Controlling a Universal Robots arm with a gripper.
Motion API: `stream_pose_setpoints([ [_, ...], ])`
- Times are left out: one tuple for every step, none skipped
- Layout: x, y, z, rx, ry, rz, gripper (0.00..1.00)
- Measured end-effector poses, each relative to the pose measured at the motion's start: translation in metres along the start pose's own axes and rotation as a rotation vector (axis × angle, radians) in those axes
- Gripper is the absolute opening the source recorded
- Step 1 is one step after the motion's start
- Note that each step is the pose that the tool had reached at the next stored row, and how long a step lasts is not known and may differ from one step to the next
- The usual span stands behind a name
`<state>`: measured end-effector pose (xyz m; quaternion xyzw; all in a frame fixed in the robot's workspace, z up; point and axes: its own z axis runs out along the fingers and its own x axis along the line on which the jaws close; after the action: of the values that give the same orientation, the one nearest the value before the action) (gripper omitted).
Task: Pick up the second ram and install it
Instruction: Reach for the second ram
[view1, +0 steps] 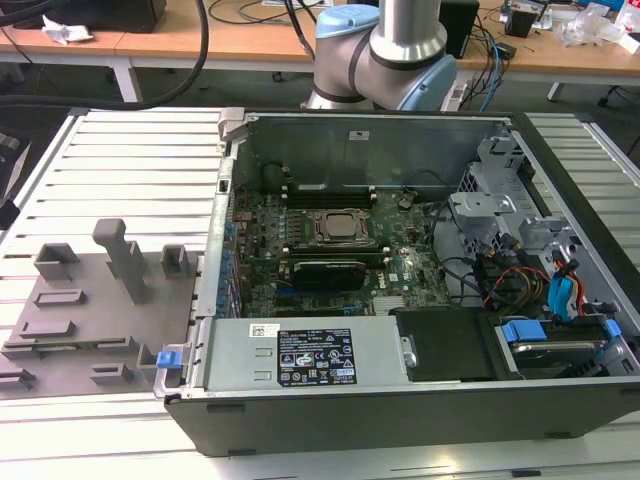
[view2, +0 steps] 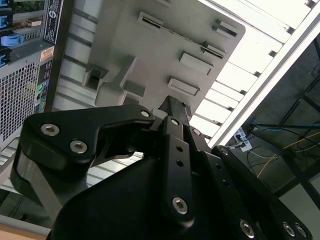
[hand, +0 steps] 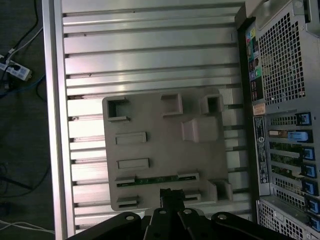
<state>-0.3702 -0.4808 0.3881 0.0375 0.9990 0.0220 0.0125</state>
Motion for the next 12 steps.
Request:
stream_pose_setpoints([
  [-0.0001,-0.0001,0.0000,0.0000,0.0000,0.000,0.11],
  [0.0000,-0.0001,0.0000,0.0001,0.0001,0.000,0.11],
  [-0.0001,-0.0002,0.0000,0.0000,0.0000,0.000,0.11],
  [-0.0001,-0.0002,-0.0001,0.0001,0.0001,0.000,0.11],
  [-0.0001,-0.0002,0.0000,0.0000,0.0001,0.000,0.11],
  [0.0000,-0.0002,0.0000,0.0000,0.0001,0.000,0.11],
  [-0.0001,-0.0003,0.0000,0.0000,0.0000,0.000,0.11],
  [-0.0001,-0.0003,0.0000,0.0000,0.0000,0.000,0.11],
  [0.0000,-0.0003,0.0000,0.0000,0.0000,0.000,0.11],
  [0.0000,-0.0003,0.0000,0.0000,0.0000,0.000,0.11],
  [-0.0001,-0.0003,0.0000,0.0000,0.0001,0.000,0.11],
  [-0.0001,-0.0003,0.0000,0.0001,0.0001,0.000,0.11],
])
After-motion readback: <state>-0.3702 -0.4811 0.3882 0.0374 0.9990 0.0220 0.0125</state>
